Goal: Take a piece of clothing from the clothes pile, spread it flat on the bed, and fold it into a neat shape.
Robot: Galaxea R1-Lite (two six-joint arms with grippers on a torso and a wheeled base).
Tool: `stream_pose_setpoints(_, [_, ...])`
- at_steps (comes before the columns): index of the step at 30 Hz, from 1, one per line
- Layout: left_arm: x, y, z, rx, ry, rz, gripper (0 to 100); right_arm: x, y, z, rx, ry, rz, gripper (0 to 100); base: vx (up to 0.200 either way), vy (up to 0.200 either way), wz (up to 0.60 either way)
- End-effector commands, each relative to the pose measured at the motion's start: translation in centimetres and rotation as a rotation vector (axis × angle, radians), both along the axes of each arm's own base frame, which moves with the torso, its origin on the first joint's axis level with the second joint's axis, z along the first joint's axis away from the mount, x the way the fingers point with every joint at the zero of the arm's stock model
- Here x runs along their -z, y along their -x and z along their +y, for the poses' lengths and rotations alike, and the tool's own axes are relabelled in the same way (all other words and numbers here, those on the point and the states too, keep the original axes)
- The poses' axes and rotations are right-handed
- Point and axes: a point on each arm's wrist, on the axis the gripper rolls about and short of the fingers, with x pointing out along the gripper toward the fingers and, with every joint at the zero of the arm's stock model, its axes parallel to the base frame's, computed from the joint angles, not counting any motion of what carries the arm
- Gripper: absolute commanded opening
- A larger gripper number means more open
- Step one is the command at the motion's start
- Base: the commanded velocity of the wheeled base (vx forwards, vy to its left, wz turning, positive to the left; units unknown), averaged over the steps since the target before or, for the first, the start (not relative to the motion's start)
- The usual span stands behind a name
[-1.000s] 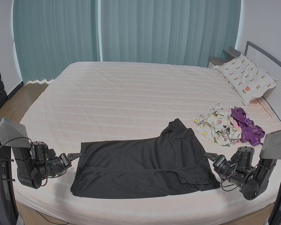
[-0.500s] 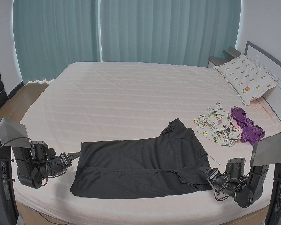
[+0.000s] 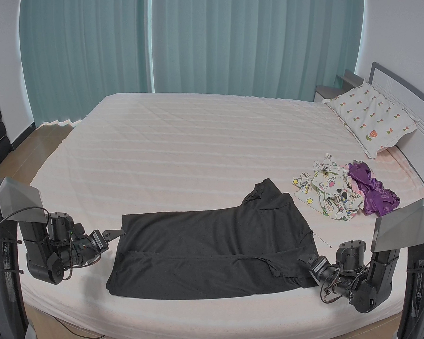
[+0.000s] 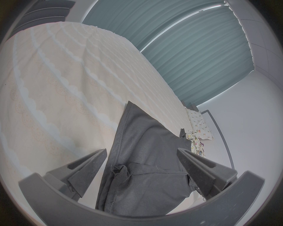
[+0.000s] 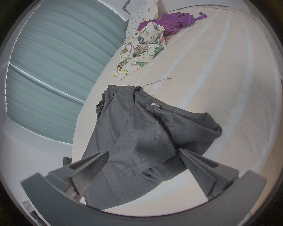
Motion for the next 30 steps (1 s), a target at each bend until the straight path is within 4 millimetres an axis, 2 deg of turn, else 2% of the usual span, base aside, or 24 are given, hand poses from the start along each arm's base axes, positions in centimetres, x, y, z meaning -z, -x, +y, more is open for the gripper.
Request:
stream_pose_setpoints(1, [0.0, -0.1, 0.0, -0.001, 0.000, -0.004, 100, 0.6, -0.2, 0.1, 0.003, 0.014, 0.007, 100, 0.000, 0.000, 0.00])
stream_pose_setpoints(7, [0.0, -0.1, 0.0, -0.001, 0.000, -0.003, 100, 1.0, -0.9, 0.2, -0.010, 0.037, -0.016, 100, 0.000, 0.000, 0.00])
stream_pose_setpoints(8, [0.0, -0.1, 0.0, -0.001, 0.000, -0.003, 100, 1.1, -0.9, 0.3, -0.012, 0.038, -0.025, 0, 0.000, 0.000, 0.00])
stream_pose_setpoints(17, [0.0, -0.1, 0.0, -0.001, 0.000, -0.003, 100, 1.4, -0.4, 0.1, -0.026, 0.062, -0.044, 0, 0.000, 0.000, 0.00])
stream_pose_setpoints(24, [0.0, -0.1, 0.0, -0.002, -0.001, -0.003, 100, 0.7, 0.1, 0.1, -0.025, 0.060, -0.052, 0, 0.000, 0.000, 0.00])
stream_pose_setpoints(30, [0.0, -0.2, 0.0, -0.002, -0.001, -0.004, 100, -2.5, 1.8, 0.4, -0.060, 0.024, -0.138, 0, 0.000, 0.000, 0.00])
